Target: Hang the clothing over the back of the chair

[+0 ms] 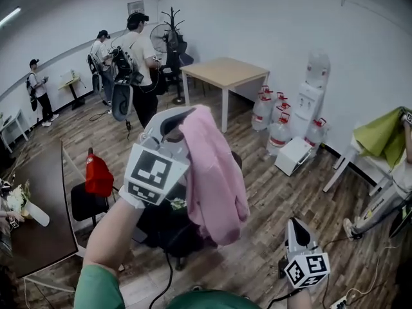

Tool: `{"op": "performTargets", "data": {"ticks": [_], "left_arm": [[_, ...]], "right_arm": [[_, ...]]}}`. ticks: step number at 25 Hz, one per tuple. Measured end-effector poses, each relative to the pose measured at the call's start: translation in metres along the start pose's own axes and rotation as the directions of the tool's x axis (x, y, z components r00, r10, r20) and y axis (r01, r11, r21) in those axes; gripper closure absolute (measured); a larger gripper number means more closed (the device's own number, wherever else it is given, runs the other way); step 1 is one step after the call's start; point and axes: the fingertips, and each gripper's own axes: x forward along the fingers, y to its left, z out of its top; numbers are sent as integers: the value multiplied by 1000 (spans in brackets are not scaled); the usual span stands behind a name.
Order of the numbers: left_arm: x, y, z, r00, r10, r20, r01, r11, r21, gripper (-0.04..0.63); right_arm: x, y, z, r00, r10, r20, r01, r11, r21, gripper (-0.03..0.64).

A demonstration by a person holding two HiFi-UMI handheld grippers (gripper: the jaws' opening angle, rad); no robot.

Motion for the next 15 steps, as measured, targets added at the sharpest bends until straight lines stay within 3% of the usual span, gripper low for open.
{"op": "performTargets", "data": {"ticks": [4,7,11,15], "left_arm": [[-6,52,-15,999,44,26,-43,998,-43,557],[-11,85,-54,997,73,-21,-74,996,-56,557],[-14,98,-157,983,42,-177,-59,994,-89,557],[-33,81,-266,945,-41,-325,-6,990,-141,554]], "right_arm": [[18,29,8,999,-12,33,13,1000,-12,614],[31,49,8,999,-13,31,14,1000,-23,614],[46,60,4,1000,-30,9,30,999,-33,614],[56,63,4,998,-62,-23,60,996,-61,614]]}}
